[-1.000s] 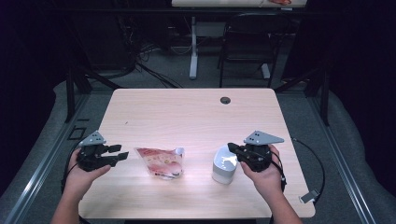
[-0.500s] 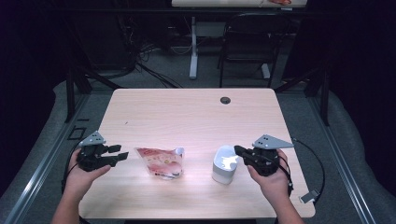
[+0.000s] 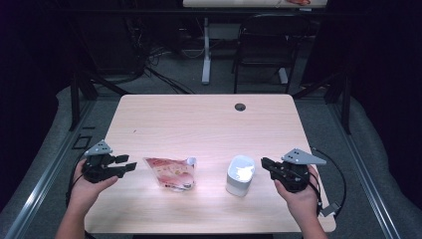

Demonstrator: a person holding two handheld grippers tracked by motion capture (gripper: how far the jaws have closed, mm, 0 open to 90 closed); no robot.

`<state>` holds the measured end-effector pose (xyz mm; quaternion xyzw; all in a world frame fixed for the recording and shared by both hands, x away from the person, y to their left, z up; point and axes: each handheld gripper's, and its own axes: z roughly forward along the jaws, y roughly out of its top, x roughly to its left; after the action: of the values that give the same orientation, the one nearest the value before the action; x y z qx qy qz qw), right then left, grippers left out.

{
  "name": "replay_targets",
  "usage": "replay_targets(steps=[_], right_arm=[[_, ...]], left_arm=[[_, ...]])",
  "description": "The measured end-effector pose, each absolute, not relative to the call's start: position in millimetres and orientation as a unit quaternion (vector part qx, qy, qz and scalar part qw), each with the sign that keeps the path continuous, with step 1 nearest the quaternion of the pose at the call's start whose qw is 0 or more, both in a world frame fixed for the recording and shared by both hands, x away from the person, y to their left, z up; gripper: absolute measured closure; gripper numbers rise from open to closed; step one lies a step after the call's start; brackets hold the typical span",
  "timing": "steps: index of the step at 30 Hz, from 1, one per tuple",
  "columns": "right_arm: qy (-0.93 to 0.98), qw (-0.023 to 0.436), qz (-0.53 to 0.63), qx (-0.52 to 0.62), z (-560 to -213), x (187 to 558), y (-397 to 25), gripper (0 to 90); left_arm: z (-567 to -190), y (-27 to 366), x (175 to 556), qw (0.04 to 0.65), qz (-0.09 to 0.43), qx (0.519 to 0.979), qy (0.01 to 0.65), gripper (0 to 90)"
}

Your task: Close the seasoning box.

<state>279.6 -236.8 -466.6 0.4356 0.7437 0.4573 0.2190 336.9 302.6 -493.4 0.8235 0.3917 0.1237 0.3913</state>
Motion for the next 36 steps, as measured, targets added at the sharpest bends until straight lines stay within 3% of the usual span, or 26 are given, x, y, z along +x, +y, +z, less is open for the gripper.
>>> replay_targets(steps=[20,36], right_arm=[[0.717,0.227,0.432,0.498,-513,273,-258,81.1],[0.716,0.239,0.411,0.511,-537,273,-261,71.3]], left_arm=[[-497,302,338,0.39,0.125,0.823,0.393,50.8],[-503,298,340,0.386,0.122,0.825,0.395,50.6]])
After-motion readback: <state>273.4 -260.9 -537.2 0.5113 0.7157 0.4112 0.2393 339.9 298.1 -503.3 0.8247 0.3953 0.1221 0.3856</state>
